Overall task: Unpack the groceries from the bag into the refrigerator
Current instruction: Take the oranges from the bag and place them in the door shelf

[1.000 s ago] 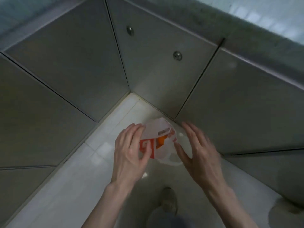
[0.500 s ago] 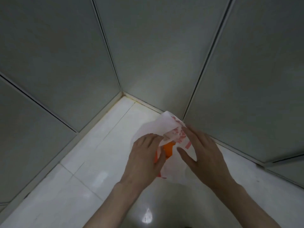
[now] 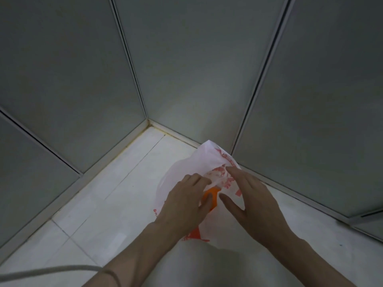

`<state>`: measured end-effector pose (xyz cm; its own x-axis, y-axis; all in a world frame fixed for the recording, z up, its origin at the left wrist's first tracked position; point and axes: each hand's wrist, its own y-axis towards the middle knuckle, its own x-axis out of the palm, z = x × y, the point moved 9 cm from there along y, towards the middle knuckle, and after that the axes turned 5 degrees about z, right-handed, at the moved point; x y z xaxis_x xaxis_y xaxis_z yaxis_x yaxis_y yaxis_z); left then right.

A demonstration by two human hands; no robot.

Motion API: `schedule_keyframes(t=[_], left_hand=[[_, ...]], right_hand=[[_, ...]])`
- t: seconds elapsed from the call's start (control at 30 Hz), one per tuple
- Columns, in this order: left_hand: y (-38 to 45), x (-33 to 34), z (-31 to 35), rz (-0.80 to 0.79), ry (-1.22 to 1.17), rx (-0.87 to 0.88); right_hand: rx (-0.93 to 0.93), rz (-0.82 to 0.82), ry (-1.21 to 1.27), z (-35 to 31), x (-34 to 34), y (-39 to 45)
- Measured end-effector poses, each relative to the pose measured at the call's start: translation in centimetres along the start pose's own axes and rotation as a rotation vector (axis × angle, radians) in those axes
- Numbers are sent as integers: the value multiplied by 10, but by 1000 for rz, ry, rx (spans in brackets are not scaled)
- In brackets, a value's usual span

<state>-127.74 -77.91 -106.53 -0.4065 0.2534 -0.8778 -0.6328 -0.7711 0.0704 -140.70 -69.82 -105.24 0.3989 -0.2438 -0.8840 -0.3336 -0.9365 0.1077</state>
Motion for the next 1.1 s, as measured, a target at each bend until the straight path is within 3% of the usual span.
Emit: schedule_keyframes(t=[0.27,0.4,0.47,0.6,0.73,0.83,1.1], left_hand=[[13,77,-8,-183,-206,-65],[24,96,-17,-138,-164,-70],[27,99,-22,-158,-17,-17],[29,87,-25,-151,304,150],[20,80,-45,-254,451,146],[13,64,-67,-196,403,111],[-10,18,-93,-121,327,176]], right_hand=[[-5,-48,56,2,32,3],[-1,-120,44,0,48,9],[37,-192,24,5,57,11],[55,-194,41,6,65,17],[-65,-292,-132,5,81,20],[-75,-403,-300,17,97,20],[62,-329,-247,34,75,25]])
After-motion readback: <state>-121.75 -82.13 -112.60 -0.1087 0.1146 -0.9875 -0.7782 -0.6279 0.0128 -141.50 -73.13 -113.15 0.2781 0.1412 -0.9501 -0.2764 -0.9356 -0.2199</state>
